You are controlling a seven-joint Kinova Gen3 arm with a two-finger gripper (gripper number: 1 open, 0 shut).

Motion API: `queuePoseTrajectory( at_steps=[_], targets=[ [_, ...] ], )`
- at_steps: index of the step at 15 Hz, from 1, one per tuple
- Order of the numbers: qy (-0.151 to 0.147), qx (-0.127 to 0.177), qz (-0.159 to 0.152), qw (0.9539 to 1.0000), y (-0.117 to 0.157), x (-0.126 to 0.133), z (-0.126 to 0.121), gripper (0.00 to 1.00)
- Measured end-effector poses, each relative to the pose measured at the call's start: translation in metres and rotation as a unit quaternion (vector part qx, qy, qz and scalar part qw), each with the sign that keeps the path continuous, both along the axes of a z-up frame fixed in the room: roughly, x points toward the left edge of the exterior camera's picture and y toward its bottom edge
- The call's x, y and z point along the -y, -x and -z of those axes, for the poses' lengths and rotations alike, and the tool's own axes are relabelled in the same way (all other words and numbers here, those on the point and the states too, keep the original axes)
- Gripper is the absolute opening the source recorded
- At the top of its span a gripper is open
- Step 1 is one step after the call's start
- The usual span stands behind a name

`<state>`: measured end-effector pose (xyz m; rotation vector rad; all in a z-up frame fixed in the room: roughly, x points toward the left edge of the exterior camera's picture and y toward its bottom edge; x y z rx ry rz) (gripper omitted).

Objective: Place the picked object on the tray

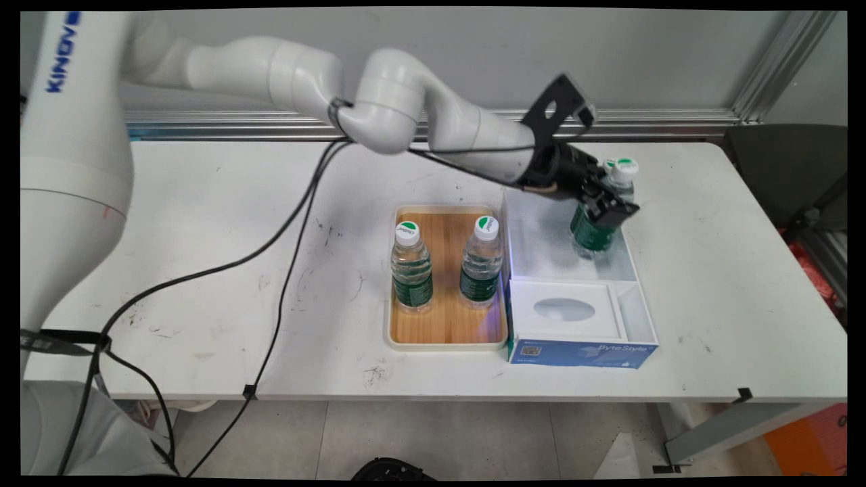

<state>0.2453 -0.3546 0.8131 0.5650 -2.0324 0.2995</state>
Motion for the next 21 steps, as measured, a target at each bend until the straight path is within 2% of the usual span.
queuePoseTrajectory(
  at_steps=[4,11,16,21],
  targets=[
    [0.004,0.017,-0.008,0.9998,-0.024,-0.003,-0.028,0.0],
    [0.012,0.073,-0.013,0.9972,-0.087,-0.012,-0.071,0.0],
    [0.015,0.095,-0.019,0.9952,-0.13,-0.022,-0.08,0.0],
    [0.018,0.098,-0.024,0.9947,-0.166,-0.03,-0.072,0.0]
  ],
)
